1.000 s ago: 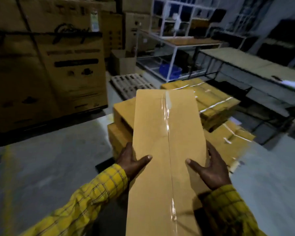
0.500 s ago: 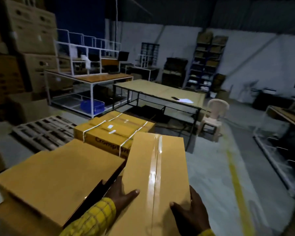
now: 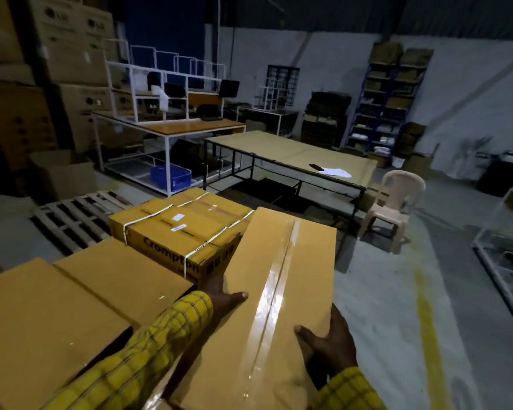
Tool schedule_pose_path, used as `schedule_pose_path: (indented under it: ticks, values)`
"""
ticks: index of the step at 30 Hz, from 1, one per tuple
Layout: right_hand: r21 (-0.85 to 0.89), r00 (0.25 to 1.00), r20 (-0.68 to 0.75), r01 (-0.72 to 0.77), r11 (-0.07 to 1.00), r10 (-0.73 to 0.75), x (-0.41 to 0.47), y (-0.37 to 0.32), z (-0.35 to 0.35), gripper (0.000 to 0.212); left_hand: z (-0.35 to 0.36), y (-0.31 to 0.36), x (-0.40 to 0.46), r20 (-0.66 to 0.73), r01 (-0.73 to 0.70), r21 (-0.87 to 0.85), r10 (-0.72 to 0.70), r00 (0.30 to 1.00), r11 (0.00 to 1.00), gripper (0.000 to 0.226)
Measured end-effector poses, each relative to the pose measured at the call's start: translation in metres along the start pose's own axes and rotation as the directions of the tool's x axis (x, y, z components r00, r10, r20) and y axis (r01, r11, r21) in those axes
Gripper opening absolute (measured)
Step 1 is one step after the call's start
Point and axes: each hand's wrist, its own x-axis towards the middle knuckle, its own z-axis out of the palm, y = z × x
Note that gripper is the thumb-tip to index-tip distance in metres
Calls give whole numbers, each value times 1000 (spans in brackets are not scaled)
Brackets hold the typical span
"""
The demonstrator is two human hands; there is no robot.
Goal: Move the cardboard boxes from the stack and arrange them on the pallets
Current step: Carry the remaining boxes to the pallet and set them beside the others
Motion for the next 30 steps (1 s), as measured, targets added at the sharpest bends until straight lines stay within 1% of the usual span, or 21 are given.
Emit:
schedule_pose_path:
  ticks: [3,5,7,8,10,13,15,18,19,21,23,26,30]
  values:
    - [-51,997,71,22,998,-19,58,17,-23,96,24,30,32,-90,4,84,3,996,996,152]
    - [-75,994,113,20,997,-11,90,27,-37,105,39,52,51,-120,6,135,10,993,991,141]
    - [-66,990,138,8,998,1,119,35,-49,117,52,67,75,-109,20,162,-2,994,987,129]
    - [-67,988,152,-2,998,12,131,36,-56,119,57,72,89,-98,33,176,-16,995,984,128]
    - [-47,981,195,-12,999,21,155,35,-67,109,64,68,125,-84,41,204,-24,996,978,136]
    - [-11,974,227,-18,1000,20,189,37,-73,95,75,36,196,-58,60,243,-47,997,968,145]
    - [13,972,233,-32,999,28,213,37,-71,93,75,55,214,-52,67,258,-56,997,964,151]
    - [45,976,218,-25,999,15,256,41,-60,111,74,81,252,-55,39,258,-25,998,965,143]
    - [53,975,220,-21,998,8,272,44,-57,112,75,86,268,-60,28,255,-13,998,967,141]
    - [53,976,218,-8,999,-4,306,43,-50,106,76,93,304,-41,35,231,-26,999,972,138]
    - [53,978,210,-14,999,3,344,49,-40,106,80,94,347,-17,35,205,-32,999,978,133]
    - [47,983,181,-37,998,28,403,59,-21,115,88,93,411,14,7,181,-10,1000,983,132]
    - [58,974,208,-100,993,86,461,69,5,130,93,91,477,52,37,190,-48,998,981,132]
